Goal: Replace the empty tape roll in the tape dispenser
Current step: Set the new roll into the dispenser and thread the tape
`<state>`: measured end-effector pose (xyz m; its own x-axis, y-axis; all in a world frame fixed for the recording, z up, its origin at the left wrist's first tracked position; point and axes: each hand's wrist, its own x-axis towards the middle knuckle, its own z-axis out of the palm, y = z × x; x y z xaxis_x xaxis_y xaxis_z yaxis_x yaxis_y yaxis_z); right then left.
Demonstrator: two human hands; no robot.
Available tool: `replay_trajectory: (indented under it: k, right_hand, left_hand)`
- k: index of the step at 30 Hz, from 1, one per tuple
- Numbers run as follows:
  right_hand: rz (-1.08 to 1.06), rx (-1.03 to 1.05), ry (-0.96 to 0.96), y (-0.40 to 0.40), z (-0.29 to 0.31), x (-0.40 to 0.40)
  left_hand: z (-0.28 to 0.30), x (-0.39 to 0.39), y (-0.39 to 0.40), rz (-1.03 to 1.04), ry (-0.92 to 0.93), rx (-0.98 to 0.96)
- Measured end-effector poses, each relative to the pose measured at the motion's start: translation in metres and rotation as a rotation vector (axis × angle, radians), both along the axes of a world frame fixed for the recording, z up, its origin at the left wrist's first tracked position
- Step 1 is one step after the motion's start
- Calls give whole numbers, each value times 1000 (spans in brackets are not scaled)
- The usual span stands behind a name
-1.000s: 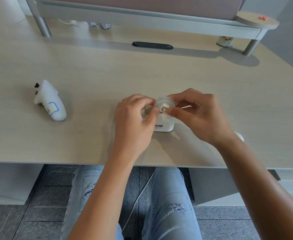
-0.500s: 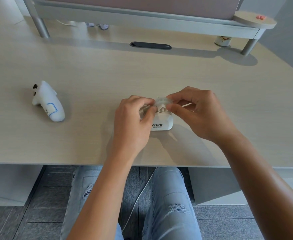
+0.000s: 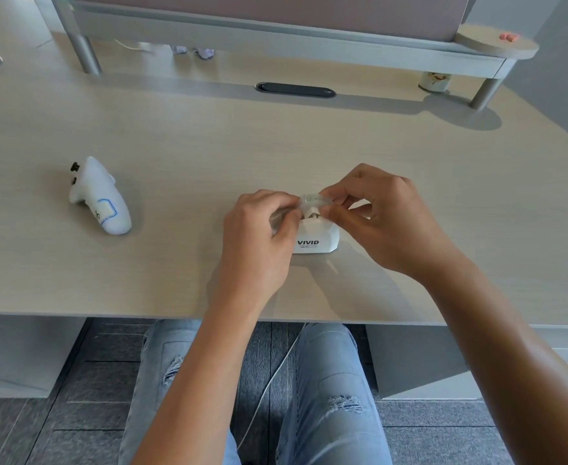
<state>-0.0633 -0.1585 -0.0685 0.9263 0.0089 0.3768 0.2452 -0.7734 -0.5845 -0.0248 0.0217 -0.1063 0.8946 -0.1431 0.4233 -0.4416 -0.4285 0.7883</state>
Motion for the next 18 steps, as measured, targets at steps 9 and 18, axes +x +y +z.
replay_trajectory:
  k: [9,18]
  right_hand:
    - [-18,-165,18,1,5,0]
    - [-15,-166,-17,7,9,3]
  left_hand:
    - [-6,-6,1,107,-43,-43]
    - [-6,-5,-1,111,2,-58]
